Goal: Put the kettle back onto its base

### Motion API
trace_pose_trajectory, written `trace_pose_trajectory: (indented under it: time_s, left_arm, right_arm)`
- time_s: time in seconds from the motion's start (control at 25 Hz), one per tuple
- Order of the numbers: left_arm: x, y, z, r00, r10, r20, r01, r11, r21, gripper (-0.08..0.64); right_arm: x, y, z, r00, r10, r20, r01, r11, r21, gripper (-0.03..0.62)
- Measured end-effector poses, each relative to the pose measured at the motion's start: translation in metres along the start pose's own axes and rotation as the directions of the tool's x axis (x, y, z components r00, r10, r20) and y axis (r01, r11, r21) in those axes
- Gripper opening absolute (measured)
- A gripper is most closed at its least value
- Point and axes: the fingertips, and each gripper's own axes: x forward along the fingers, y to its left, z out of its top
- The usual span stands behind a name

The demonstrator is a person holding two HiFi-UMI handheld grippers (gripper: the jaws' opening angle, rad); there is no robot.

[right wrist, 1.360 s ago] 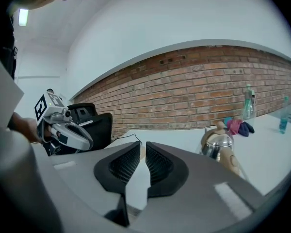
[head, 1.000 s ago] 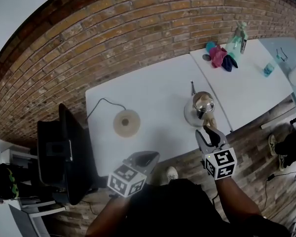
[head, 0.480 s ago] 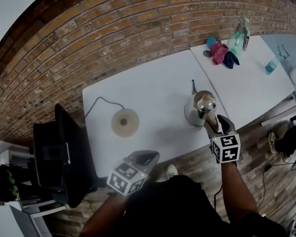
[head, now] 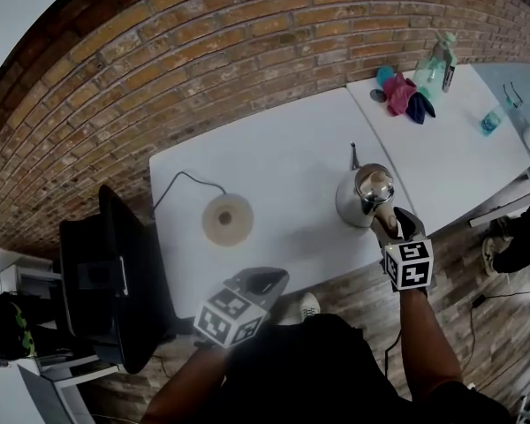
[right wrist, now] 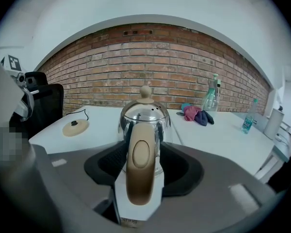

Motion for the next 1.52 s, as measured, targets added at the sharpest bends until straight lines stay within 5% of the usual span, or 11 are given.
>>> trace_pose_trajectory:
  time_s: [1.12, 1.52]
  left_arm:
    - [-0.017, 0.009, -0.004, 0.999, 0.04, 0.029, -0.039, 0.999, -0.038, 0.0]
    - [-0.04, 0.017, -0.015, 0.991, 0.108, 0.073, -0.102, 0.991, -0.082, 0.0]
  right_arm:
    - [-0.001, 0.018, -0.002, 0.997, 0.072, -0.022, -0.071, 0.996, 0.046, 0.175]
    - [-0.019, 0.071, 0.019, 0.974, 0.225, -0.01, -0.224, 0.974, 0.002, 0.175]
